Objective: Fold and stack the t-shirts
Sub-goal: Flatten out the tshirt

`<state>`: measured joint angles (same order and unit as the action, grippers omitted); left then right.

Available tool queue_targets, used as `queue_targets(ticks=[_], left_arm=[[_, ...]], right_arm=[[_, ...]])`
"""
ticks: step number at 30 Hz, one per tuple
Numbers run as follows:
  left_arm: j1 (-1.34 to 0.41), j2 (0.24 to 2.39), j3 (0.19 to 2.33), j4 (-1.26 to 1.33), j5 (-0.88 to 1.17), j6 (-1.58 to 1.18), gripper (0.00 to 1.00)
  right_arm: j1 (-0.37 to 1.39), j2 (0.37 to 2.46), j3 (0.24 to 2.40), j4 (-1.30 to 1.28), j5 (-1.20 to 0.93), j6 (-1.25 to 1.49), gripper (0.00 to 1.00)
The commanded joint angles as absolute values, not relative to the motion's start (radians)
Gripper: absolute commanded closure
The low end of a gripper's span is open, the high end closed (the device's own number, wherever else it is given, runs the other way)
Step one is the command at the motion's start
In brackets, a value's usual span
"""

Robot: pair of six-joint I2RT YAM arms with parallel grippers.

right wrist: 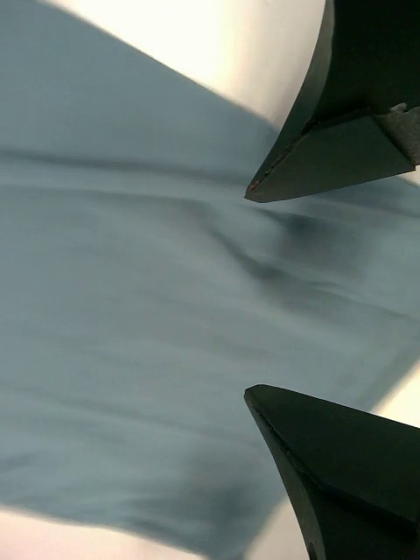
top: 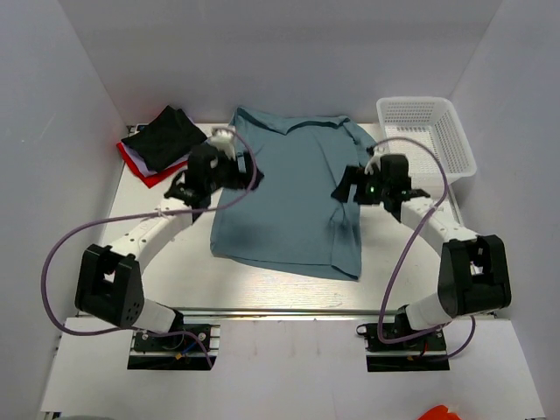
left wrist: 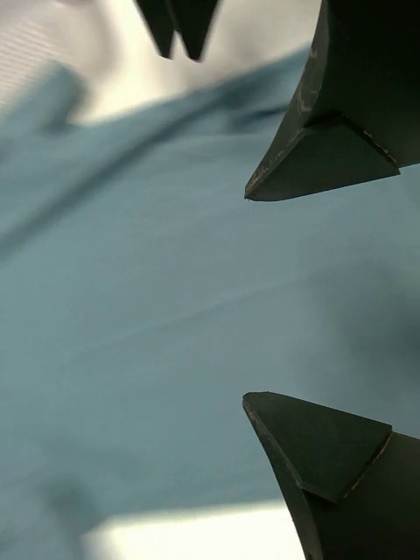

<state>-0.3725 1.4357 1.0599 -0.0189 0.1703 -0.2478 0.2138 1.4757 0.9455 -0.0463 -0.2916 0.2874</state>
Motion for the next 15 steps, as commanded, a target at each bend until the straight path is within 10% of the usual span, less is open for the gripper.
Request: queue_targets(ticks=[1, 15], left_arm=[[-0.399, 1.404, 0.925, -0.031, 0.217, -0.324, 0.0], [-0.408, 1.487, 0.724, -0.091, 0.075, -0.399, 0.0]], right_arm=[[0.222, 1.393, 0.864, 0.029, -0.416, 0.371, 0.1], [0.291, 1.483, 0.696, -0.121, -0.442, 0.388, 0.1]])
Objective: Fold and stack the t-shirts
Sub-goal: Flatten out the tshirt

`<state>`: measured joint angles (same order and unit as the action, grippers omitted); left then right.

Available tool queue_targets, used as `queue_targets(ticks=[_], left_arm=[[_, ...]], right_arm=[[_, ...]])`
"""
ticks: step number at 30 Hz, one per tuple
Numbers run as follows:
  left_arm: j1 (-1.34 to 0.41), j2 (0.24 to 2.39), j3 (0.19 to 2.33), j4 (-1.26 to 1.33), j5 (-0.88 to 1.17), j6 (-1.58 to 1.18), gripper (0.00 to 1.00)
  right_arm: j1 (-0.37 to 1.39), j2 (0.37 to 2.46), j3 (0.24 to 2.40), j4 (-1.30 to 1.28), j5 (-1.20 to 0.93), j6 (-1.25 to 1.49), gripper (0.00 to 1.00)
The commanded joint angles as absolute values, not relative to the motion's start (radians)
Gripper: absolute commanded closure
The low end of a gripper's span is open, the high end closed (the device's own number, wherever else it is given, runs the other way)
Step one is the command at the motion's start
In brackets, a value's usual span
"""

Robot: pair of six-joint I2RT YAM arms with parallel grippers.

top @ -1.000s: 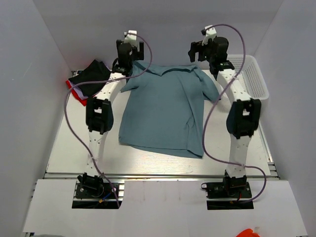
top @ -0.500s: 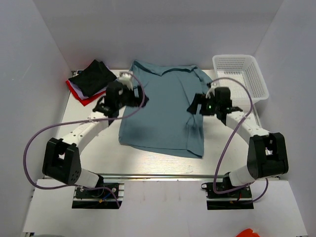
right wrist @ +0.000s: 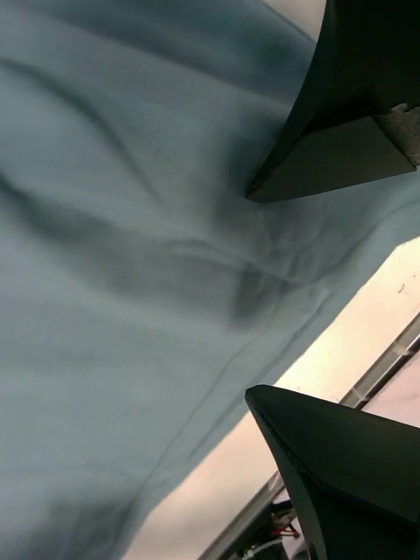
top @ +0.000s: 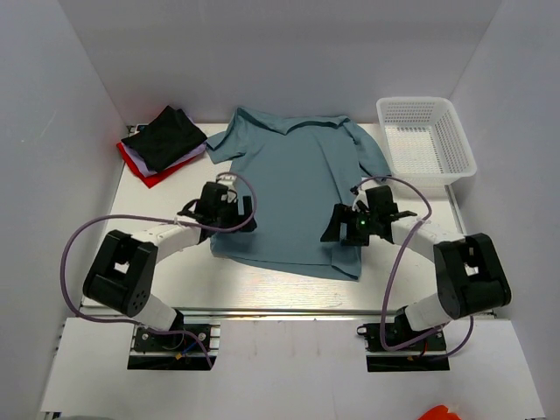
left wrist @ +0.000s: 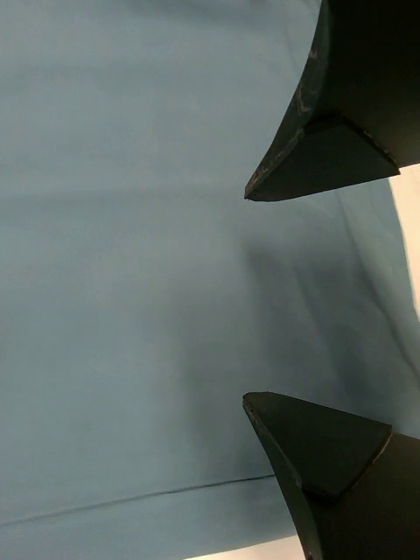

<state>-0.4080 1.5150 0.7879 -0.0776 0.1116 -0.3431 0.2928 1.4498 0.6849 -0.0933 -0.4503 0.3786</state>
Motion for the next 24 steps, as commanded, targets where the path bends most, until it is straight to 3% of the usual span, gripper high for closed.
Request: queue_targets(ticks=[1, 7, 14, 15, 19, 20, 21, 24], left_arm=[[-0.408, 1.476, 0.675, -0.091, 0.065, -0.416, 0.0], [-0.408, 1.427, 0.53, -0.159, 0.076, -0.508, 0.0], [-0.561, 1.503, 0.442, -0.153, 0.467, -0.554, 0.0], [-0.595, 1.532, 0.442, -0.173, 0.5, -0.554, 0.0], [-0.791, 1.594, 0.53, -0.206, 0.757, -0.502, 0.0], [-0.833, 1.604, 0.567, -0.236, 0.743, -0.471, 0.0], [-0.92, 1.673, 0.735, -0.37, 0.674, -0.339, 0.0], [-0.975, 1.794, 0.934, -0.411, 0.706, -0.258, 0.0]], right_arm=[[0.293, 1.494, 0.709, -0.129, -0.411, 0.387, 0.1], [0.267, 1.614, 0.817, -0.23, -0.194, 0.48, 0.1], [0.235, 1.891, 1.113, -0.339, -0.098, 0.517, 0.1], [0.227, 1.919, 1.258, -0.371, -0.106, 0.511, 0.1], [0.226, 2.216, 1.595, -0.501, -0.066, 0.463, 0.1], [0.232, 2.256, 1.679, -0.506, -0.075, 0.399, 0.1], [0.242, 2.284, 1.789, -0.502, -0.134, 0.312, 0.1], [0.245, 2.28, 1.838, -0.488, -0.173, 0.256, 0.1]])
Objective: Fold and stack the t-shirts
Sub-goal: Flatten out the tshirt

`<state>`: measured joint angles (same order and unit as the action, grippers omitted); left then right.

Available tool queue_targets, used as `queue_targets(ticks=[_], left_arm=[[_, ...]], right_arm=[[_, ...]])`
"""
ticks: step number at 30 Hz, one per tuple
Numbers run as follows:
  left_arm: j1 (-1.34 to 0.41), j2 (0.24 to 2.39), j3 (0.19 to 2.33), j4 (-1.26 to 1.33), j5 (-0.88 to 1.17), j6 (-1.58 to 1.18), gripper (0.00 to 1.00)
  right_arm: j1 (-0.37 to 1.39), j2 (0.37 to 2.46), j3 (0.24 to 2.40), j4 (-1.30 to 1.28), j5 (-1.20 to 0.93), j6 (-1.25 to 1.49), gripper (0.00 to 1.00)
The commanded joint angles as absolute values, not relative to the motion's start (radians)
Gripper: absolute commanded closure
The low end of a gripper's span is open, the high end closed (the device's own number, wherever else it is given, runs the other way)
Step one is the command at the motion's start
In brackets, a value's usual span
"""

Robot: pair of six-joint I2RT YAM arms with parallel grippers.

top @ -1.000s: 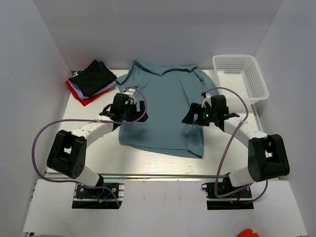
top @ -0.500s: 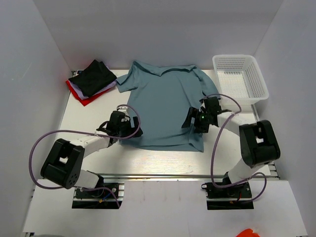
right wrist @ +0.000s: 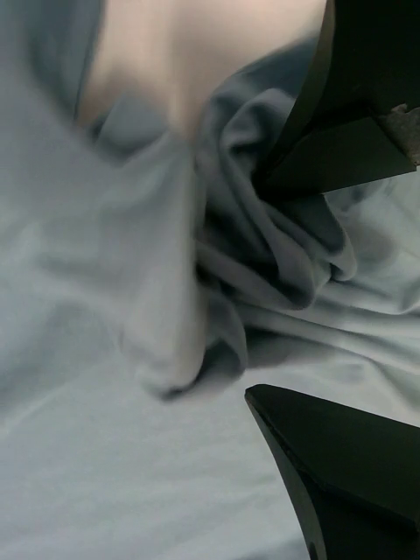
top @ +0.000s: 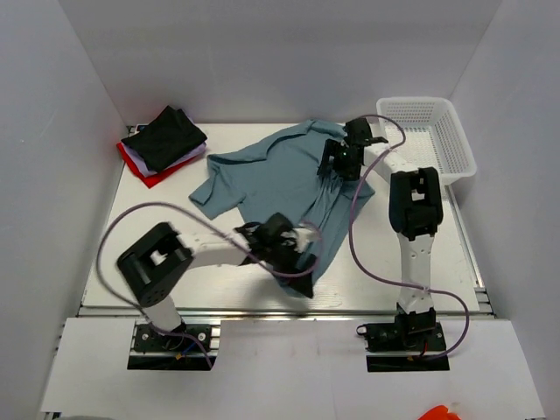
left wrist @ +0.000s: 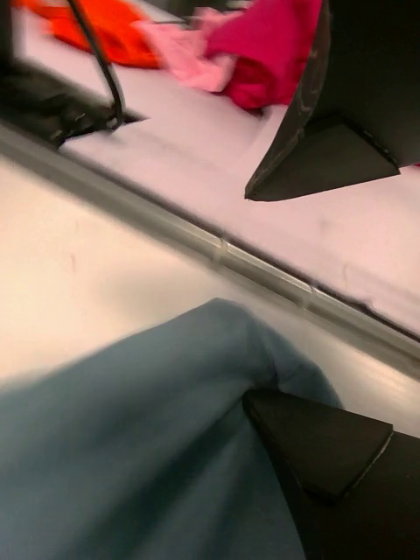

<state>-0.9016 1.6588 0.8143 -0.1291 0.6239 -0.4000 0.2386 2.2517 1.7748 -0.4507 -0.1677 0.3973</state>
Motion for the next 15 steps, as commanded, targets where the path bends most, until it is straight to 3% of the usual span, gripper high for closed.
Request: queue_targets(ticks=[1, 6, 11, 14, 15], left_arm=[[-1.006, 1.833, 1.04, -0.402, 0.734, -0.2, 0.0], [-1.037, 1.951, 1.252, -0.364, 0.759, -0.114, 0.0], [-1.037, 1.84, 1.256, -0.284, 0.577, -0.135, 0.0], [-1.013, 1.705, 1.215, -0.307, 0.319, -0.188, 0.0], [-1.012, 1.704, 1.204, -0.322, 0.318, -0.21, 0.0]], right_arm=[[0.25, 2.27, 1.864, -0.492, -0.19, 0.192, 0.1], [0.247, 2.18, 1.912, -0.558, -0.224, 0.098, 0.1], [0.239, 2.042, 1.82, -0.551, -0.172, 0.092, 0.1], [0.236, 1.956, 1.758, -0.554, -0.085, 0.148, 0.1], [0.233, 1.936, 1.744, -0.558, -0.074, 0.162, 0.1]])
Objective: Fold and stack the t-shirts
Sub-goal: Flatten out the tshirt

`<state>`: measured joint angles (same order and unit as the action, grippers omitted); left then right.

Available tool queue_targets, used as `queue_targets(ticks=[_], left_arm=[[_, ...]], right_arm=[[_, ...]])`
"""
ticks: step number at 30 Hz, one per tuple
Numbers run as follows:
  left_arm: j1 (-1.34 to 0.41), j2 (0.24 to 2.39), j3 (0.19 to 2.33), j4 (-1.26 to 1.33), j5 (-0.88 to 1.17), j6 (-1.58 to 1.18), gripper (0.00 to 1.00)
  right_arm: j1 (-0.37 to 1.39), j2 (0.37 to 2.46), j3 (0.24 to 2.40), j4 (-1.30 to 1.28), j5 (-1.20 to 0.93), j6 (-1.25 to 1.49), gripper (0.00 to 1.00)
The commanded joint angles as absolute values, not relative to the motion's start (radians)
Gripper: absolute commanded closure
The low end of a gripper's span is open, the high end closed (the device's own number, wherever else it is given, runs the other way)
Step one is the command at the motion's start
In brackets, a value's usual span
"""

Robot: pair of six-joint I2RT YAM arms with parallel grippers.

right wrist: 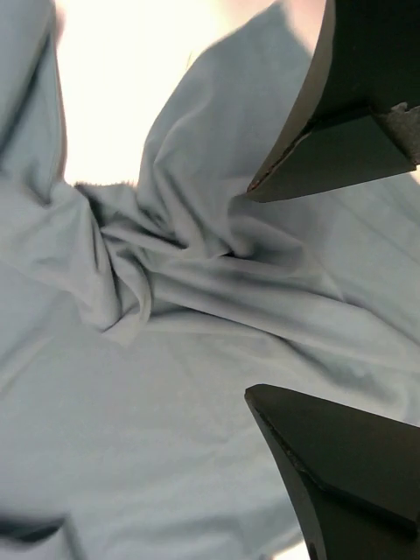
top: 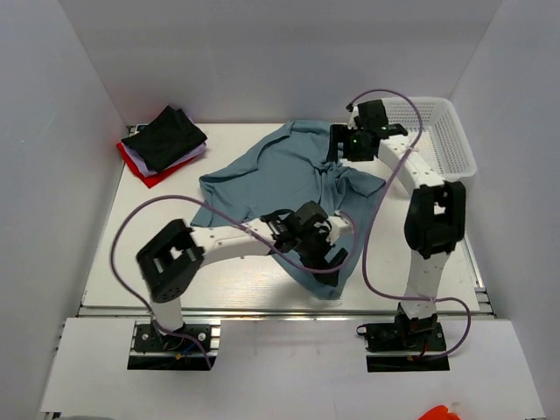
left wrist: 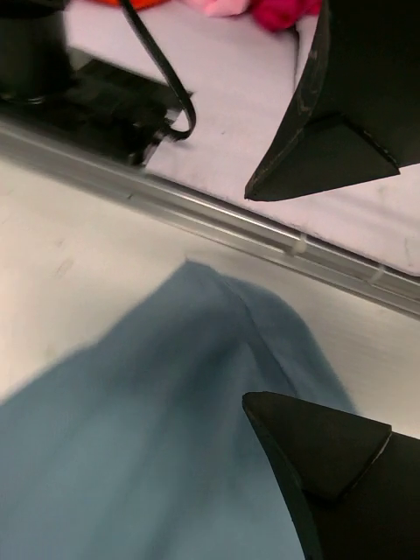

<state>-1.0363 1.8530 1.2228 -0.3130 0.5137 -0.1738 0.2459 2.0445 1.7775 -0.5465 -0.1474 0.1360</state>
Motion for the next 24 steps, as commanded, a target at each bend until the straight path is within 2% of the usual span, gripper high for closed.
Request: queue_targets(ticks=[1, 3, 6, 9, 11, 15, 19, 24], left_arm=[[-0.997, 1.659, 1.204, -0.375, 0.152, -0.23, 0.0], [-0.973, 1.628, 1.204, -0.444, -0.112, -0.299, 0.0], [-0.904, 1.583, 1.204, -0.514, -0.282, -0.348, 0.0], [-0.791, 1.574, 1.178, -0.514, -0.368, -0.374, 0.0], [-0.724, 1.574, 1.189, -0.5, -0.395, -0.374, 0.0], [-0.562, 1.643, 1.232, -0.422, -0.347, -0.354, 0.0], [-0.405, 1.785, 1.349, -0.377, -0.279, -0.344, 0.0], [-0.322, 1.939, 1.388, -0.327, -0.256, -0.344, 0.0]], right_arm=[[0.23, 1.877, 1.711, -0.563, -0.063, 0.179, 0.1], [0.222, 1.833, 1.665, -0.56, -0.023, 0.247, 0.1], [0.215, 1.735, 1.527, -0.54, -0.012, 0.36, 0.1], [0.225, 1.605, 1.315, -0.474, -0.064, 0.399, 0.1], [0.229, 1.516, 1.167, -0.436, -0.112, 0.413, 0.1], [0.293, 1.439, 1.029, -0.357, -0.208, 0.41, 0.1], [0.418, 1.451, 0.921, -0.338, -0.299, 0.388, 0.1], [0.511, 1.554, 0.907, -0.293, -0.293, 0.402, 0.1]])
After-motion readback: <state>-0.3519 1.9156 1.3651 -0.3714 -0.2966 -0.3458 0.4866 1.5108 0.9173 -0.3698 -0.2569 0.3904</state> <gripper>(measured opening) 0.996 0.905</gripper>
